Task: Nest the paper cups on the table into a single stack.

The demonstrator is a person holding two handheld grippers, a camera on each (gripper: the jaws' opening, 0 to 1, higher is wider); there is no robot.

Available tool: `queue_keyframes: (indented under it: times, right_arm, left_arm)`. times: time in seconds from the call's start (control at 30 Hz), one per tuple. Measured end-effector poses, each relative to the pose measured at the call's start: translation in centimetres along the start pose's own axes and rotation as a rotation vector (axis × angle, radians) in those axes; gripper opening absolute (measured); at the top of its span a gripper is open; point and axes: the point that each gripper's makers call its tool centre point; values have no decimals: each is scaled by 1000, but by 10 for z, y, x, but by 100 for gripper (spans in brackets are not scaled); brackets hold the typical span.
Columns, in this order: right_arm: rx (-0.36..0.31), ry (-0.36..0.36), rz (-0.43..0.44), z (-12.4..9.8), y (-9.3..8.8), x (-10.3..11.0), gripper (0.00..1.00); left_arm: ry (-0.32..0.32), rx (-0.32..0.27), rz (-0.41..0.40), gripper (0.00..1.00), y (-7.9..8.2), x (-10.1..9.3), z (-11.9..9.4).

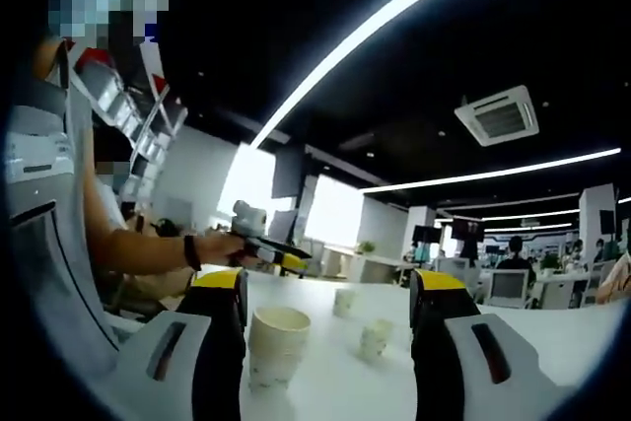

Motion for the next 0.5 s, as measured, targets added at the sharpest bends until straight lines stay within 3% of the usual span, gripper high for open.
queue_keyframes:
  times: [0.03, 0.13, 0.5]
  right_arm:
    - [0, -3, 0, 0, 0, -1, 70]
    - [11, -2, -9, -1, 1, 2, 70]
    - [-2, 20, -24, -2, 7, 19, 70]
  left_arm:
    - [23, 28, 11, 66, -9, 9, 3]
    - [176, 58, 121, 74, -30, 52, 13]
    - [234, 188, 39, 79, -96, 103, 78]
Point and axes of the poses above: the point that each gripper's makers call its tool centre point, and the gripper's own axes: z roughly forward along the fingers, x roughly to its left, y roughly out of its top, and after that the axes turned 9 degrees about z, right-handed
